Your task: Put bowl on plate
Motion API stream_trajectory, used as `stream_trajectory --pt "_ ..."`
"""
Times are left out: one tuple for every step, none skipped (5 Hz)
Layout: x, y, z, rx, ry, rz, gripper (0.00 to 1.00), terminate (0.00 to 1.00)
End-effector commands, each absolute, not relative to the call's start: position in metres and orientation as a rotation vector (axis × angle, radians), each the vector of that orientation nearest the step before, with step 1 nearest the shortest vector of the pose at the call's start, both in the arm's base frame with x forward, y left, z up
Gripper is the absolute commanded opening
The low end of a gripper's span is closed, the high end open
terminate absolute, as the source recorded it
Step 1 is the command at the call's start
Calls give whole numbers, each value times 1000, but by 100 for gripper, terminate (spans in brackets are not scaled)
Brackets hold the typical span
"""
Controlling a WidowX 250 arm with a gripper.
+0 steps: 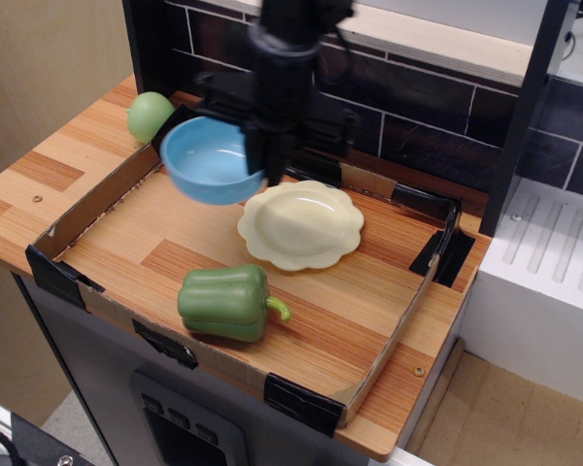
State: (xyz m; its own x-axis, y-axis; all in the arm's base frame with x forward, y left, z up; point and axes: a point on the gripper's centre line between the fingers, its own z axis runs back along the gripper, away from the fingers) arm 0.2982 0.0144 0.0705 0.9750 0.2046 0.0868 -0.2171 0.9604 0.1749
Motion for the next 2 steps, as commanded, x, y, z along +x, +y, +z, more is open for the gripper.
stream_trajectory --pt "312 -9 55 88 -91 0 0 0" --pt "313 -22 45 39 -110 -42 0 0"
